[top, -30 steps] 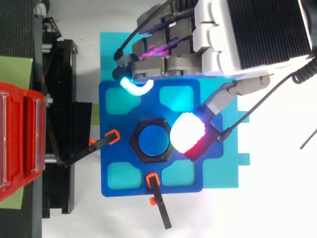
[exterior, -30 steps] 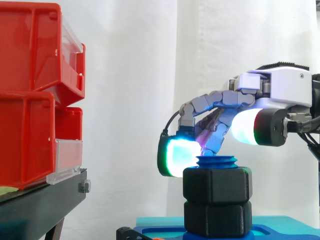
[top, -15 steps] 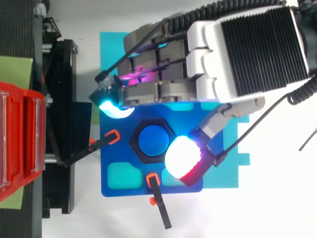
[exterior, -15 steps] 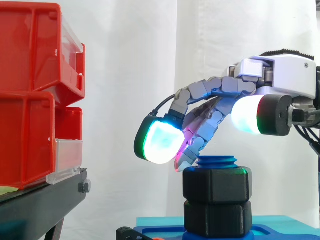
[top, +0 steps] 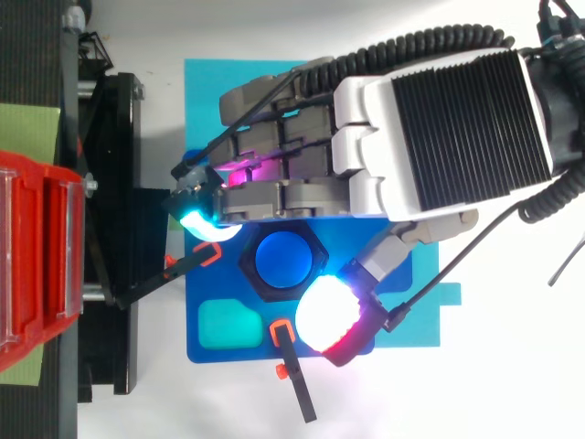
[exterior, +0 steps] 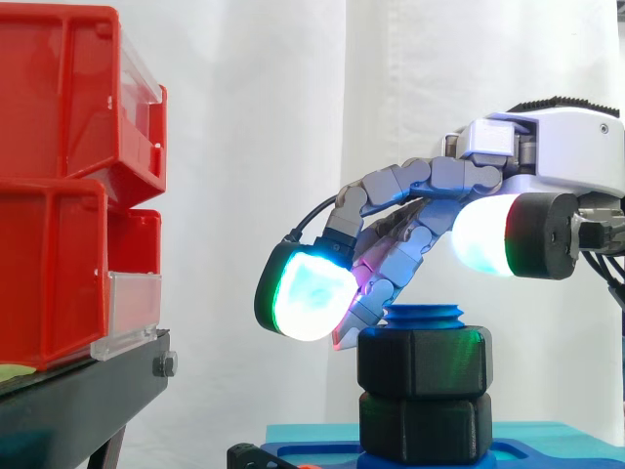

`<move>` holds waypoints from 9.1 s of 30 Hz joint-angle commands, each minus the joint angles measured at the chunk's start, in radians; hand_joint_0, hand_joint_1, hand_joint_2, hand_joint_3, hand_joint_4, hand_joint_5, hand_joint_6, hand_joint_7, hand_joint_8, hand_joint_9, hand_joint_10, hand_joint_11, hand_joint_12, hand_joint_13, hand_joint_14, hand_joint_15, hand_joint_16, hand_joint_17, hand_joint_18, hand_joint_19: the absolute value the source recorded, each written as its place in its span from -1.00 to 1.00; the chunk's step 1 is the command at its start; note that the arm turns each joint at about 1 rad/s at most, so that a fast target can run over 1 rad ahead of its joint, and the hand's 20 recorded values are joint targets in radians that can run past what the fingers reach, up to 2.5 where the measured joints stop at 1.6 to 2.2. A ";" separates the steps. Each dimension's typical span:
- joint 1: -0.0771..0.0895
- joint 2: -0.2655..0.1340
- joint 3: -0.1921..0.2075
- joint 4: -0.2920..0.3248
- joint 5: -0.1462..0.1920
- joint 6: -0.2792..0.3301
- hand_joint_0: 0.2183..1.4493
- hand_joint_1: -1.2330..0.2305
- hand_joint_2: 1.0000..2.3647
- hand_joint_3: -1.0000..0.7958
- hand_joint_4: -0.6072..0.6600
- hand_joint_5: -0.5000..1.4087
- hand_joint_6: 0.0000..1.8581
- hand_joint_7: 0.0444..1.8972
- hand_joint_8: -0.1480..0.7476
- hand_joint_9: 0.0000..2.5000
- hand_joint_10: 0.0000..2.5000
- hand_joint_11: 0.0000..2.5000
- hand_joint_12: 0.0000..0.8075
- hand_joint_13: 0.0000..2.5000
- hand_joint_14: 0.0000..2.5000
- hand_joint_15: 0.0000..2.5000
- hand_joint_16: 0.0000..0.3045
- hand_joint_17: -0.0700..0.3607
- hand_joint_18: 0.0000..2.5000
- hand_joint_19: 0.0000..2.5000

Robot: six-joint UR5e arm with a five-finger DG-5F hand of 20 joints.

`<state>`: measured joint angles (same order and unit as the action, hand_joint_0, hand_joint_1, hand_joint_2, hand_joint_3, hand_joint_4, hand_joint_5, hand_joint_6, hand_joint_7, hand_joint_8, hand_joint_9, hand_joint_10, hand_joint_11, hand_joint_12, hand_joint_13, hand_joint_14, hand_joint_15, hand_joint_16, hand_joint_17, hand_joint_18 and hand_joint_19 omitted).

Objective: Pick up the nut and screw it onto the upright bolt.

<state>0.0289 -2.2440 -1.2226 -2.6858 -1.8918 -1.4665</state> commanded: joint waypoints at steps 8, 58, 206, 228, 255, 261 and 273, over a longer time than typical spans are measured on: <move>0.009 0.001 -0.071 0.086 0.002 0.000 -0.54 0.40 -1.00 -0.44 0.24 -0.55 -0.46 -0.26 -0.25 -0.30 -1.00 -1.00 -0.56 -0.41 -1.00 -1.00 -0.83 -0.40 -0.63 -0.86; -0.044 0.001 -0.072 0.044 -0.013 0.006 -0.56 0.42 -1.00 -0.44 0.32 -0.51 -0.46 0.08 -0.22 -0.28 -1.00 -1.00 -0.55 -0.38 -1.00 -1.00 -0.82 -0.39 -0.61 -0.85; 0.000 -0.054 0.009 0.020 -0.046 -0.017 -0.61 0.45 -1.00 -0.44 0.31 -0.52 -0.46 -0.07 -0.23 -0.20 -1.00 -1.00 -0.55 -0.37 -1.00 -1.00 -0.79 -0.35 -0.62 -0.87; -0.014 -0.052 0.009 0.020 -0.062 -0.015 -0.63 0.44 -1.00 -0.44 0.29 -0.49 -0.46 0.32 -0.19 -0.21 -1.00 -1.00 -0.54 -0.36 -1.00 -1.00 -0.78 -0.33 -0.60 -0.86; -0.035 -0.054 0.009 0.024 -0.069 -0.015 -0.64 0.43 -1.00 -0.44 0.10 -0.42 -0.46 0.53 -0.15 -0.11 -1.00 -1.00 -0.56 -0.28 -1.00 -1.00 -0.78 -0.33 -0.51 -0.85; -0.041 -0.052 0.009 0.026 -0.078 -0.015 -0.66 0.43 -1.00 -0.44 0.10 -0.41 -0.46 0.54 -0.13 -0.09 -1.00 -1.00 -0.55 -0.26 -1.00 -1.00 -0.77 -0.31 -0.49 -0.84; -0.047 -0.052 0.011 0.027 -0.082 -0.017 -0.71 0.40 -1.00 -0.44 0.27 -0.45 -0.46 0.35 -0.14 -0.06 -1.00 -1.00 -0.53 -0.26 -1.00 -1.00 -0.74 -0.27 -0.47 -0.85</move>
<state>-0.0172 -2.2966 -1.2126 -2.6592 -1.9709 -1.4833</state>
